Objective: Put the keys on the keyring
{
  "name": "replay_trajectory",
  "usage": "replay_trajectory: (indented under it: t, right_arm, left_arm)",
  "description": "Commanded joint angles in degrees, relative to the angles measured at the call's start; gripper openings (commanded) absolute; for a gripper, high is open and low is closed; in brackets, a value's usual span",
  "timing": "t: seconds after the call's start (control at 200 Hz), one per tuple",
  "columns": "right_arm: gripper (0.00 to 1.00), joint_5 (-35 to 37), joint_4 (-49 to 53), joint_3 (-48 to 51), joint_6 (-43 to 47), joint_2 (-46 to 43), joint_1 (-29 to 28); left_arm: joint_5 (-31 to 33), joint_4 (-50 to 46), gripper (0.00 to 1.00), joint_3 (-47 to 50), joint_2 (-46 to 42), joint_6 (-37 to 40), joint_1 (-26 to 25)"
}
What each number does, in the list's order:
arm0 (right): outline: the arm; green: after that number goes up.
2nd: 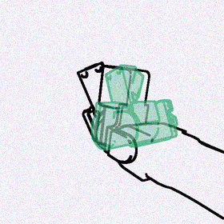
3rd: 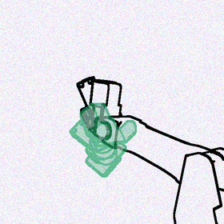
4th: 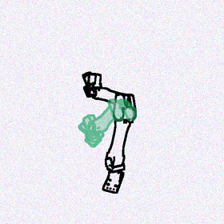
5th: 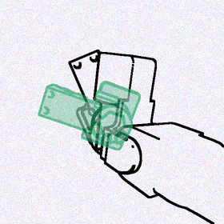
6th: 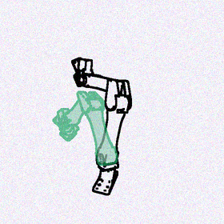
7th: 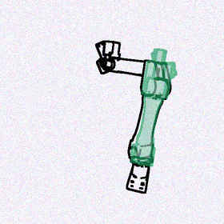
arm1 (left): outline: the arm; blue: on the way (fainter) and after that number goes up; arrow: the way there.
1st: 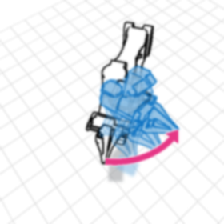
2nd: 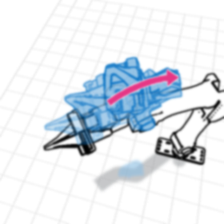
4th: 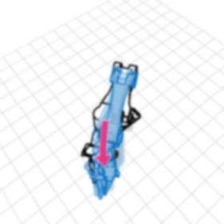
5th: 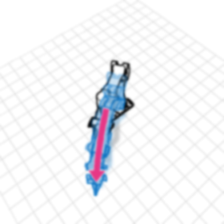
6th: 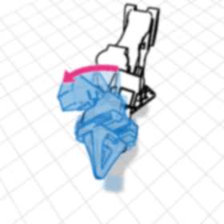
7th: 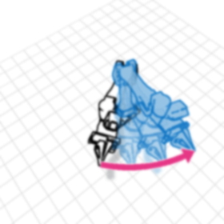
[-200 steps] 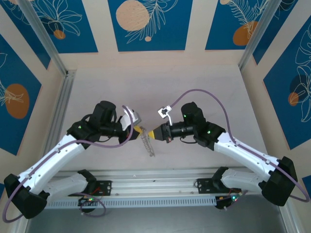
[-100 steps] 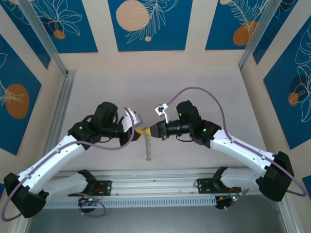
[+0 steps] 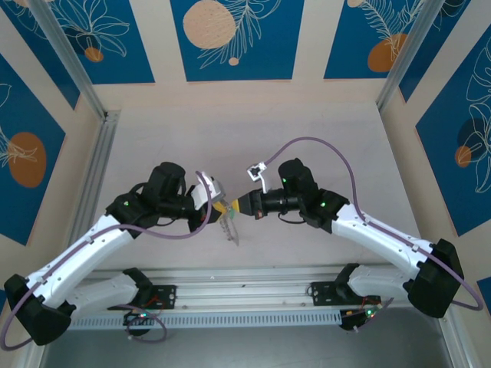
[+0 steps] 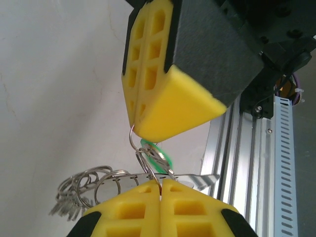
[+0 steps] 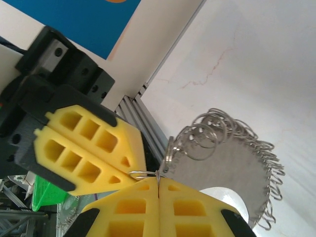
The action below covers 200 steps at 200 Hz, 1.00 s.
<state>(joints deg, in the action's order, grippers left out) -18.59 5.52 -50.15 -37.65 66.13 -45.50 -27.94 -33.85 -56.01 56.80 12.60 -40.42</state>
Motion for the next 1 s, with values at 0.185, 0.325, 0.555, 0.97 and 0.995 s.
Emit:
replay_trajectory:
  t: [0.185,0.325,0.555,0.97,0.995]
  right_arm:
    - [0.0,-0.78,2.49,-1.24,-1.11,2.09,1.27]
    - [0.0,-4.23,1.06,-1.19,-0.68,2.81,1.03]
    - [0.1,-6.33,1.84,-1.97,0.41,1.99,0.53]
    - [0.64,3.93,14.95,-3.48,10.95,-8.15,0.76]
    - [0.64,4.46,15.35,-3.74,11.73,-8.42,0.6]
  left_arm:
    - [-1.27,1.58,0.0,-0.33,-2.12,0.55,-0.72]
    - [-0.99,1.69,0.0,-0.98,-2.15,0.25,-0.72]
    - [0.64,1.56,0.0,-1.56,-2.52,-0.29,-0.87]
    - [4.52,4.86,0.0,-1.92,-4.5,-1.33,-1.78]
    - [4.58,5.41,0.0,-1.78,-4.65,-1.51,-1.97]
